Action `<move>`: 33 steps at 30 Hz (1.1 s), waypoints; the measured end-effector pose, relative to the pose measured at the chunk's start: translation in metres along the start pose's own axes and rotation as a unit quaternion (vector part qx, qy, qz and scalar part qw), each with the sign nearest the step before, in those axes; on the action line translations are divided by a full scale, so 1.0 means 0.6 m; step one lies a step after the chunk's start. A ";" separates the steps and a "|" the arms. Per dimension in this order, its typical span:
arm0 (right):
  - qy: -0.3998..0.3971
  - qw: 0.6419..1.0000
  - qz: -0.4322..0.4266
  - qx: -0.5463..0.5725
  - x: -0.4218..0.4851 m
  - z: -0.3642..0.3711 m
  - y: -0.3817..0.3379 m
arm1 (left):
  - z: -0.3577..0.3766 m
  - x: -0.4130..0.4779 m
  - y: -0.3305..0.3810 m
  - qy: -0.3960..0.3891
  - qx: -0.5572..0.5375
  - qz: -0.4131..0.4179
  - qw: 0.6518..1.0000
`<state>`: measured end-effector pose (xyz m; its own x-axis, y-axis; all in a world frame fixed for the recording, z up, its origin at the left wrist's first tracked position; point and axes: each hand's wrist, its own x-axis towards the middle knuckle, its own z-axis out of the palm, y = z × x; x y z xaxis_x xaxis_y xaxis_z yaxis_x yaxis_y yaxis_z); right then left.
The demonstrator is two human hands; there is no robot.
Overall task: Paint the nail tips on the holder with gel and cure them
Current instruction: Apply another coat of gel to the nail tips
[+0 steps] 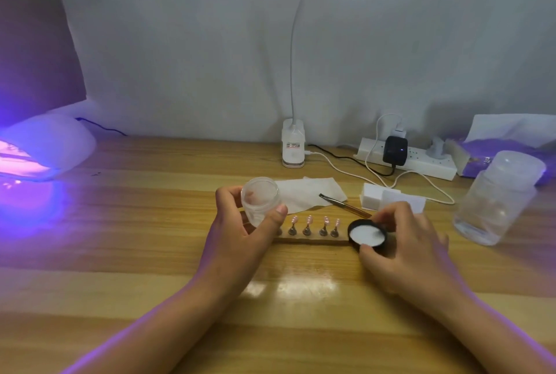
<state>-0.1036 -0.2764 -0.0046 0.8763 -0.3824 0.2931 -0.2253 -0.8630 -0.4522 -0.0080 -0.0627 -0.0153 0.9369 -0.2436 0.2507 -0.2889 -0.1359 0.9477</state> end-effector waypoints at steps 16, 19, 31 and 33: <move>0.049 0.983 0.061 -0.164 0.014 0.004 0.028 | -0.001 0.003 0.004 0.053 -0.016 -0.009 0.998; 0.049 0.983 0.062 -0.165 0.014 0.003 0.028 | -0.001 0.004 0.001 0.051 0.000 -0.010 0.999; 0.171 0.962 -0.045 0.209 0.004 0.000 0.001 | 0.002 -0.001 0.003 -0.065 -0.073 -0.002 0.995; 0.179 0.941 -0.066 0.281 -0.004 0.002 -0.013 | 0.003 0.000 0.001 -0.100 -0.074 -0.001 0.992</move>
<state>-0.1034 -0.2685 -0.0028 0.6586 -0.4580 0.5970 0.2237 -0.6383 -0.7366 -0.0087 -0.0646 -0.0152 0.8752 -0.4319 0.2179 -0.2407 0.0019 0.9706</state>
